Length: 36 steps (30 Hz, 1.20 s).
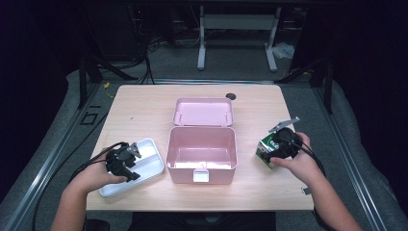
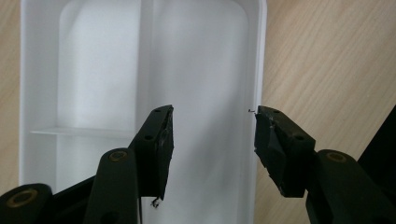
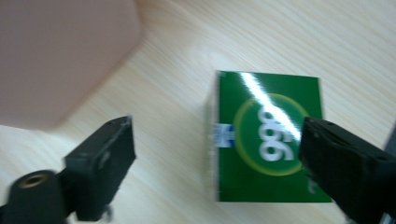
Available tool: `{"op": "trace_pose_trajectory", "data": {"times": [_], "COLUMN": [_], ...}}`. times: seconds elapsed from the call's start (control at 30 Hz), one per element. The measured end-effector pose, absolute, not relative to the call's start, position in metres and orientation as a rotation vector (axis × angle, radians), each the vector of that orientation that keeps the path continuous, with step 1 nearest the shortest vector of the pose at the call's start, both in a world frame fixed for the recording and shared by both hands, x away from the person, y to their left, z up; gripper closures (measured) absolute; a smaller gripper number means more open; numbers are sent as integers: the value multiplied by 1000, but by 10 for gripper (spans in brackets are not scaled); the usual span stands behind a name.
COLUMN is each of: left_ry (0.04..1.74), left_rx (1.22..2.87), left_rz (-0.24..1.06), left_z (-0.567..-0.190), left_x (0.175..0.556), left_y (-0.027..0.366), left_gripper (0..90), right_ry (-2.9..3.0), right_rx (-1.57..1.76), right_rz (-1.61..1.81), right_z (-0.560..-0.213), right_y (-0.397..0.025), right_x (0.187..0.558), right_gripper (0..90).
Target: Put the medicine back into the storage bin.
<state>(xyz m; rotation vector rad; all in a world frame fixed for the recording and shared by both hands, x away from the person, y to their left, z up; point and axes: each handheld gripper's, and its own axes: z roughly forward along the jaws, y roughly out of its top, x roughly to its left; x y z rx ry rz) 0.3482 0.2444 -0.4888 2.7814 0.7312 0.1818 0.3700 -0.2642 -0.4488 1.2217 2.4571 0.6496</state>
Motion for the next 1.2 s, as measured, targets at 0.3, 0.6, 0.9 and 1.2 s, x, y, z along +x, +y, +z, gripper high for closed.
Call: {"op": "trace_pose_trajectory", "data": {"times": [0.3,0.6,0.9,1.2], "left_ry": [747,766,771,767], "left_rx": [2761,2764,2764,2761], "left_rz": [169,176,171,172], "left_z": [-491,-490,-491,-492], "left_x": [346,344,344,345], "left_y": [251,254,254,253], "left_gripper": [475,475,475,475], "right_ry": [2633,2704,2735,2768], "right_rx": [1328,1405,1399,1425], "right_rz": [305,254,191,189], "right_z": [-458,-464,-472,-475], "right_y": [-273,-277,-277,-276], "right_x": [427,442,447,451], "right_gripper": [0,34,64,145]}}
